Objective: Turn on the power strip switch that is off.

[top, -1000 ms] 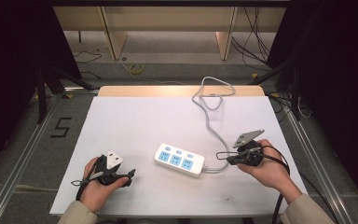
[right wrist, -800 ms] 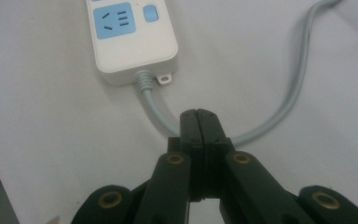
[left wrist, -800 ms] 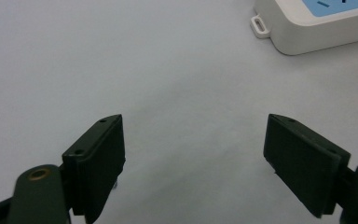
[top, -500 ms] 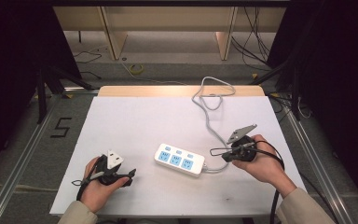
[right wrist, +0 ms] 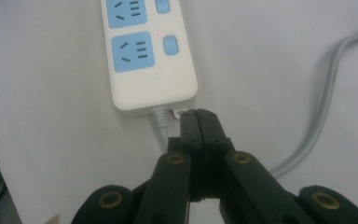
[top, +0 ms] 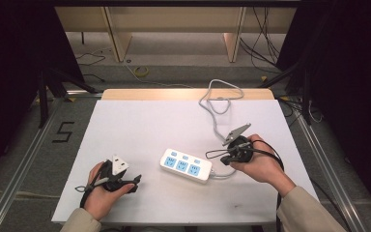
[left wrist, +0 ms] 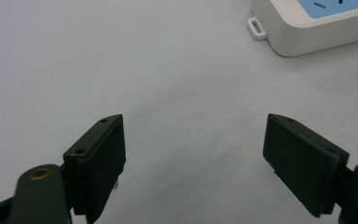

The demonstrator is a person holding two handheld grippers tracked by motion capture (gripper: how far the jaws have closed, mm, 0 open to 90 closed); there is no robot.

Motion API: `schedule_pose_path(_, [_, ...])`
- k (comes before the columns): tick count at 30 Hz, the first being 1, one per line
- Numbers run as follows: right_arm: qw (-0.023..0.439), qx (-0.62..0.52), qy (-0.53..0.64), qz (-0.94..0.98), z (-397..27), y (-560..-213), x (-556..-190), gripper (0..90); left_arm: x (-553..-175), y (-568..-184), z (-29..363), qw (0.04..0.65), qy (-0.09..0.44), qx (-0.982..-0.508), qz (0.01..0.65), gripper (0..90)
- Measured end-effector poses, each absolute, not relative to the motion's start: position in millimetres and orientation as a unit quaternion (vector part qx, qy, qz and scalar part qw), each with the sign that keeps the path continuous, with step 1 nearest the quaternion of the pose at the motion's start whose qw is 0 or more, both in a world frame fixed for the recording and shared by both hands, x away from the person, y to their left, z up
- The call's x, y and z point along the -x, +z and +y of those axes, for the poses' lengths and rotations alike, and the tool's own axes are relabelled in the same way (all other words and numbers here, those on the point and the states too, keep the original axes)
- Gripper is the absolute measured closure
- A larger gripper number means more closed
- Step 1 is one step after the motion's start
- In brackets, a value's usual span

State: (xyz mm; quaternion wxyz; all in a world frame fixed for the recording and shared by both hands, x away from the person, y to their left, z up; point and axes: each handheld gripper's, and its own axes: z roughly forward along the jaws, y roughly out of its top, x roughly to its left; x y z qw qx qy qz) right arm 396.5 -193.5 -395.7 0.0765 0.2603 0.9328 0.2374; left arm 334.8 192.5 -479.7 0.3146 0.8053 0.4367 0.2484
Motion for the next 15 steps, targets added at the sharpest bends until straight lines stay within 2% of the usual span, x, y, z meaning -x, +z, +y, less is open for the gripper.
schedule_pose_path(15, [0.071, -0.250, 0.233, 0.937, -171.2, -392.6, -407.5, 90.0, -334.3, -479.6, 191.7, 0.315, 0.246, -0.806, 0.437, 21.0])
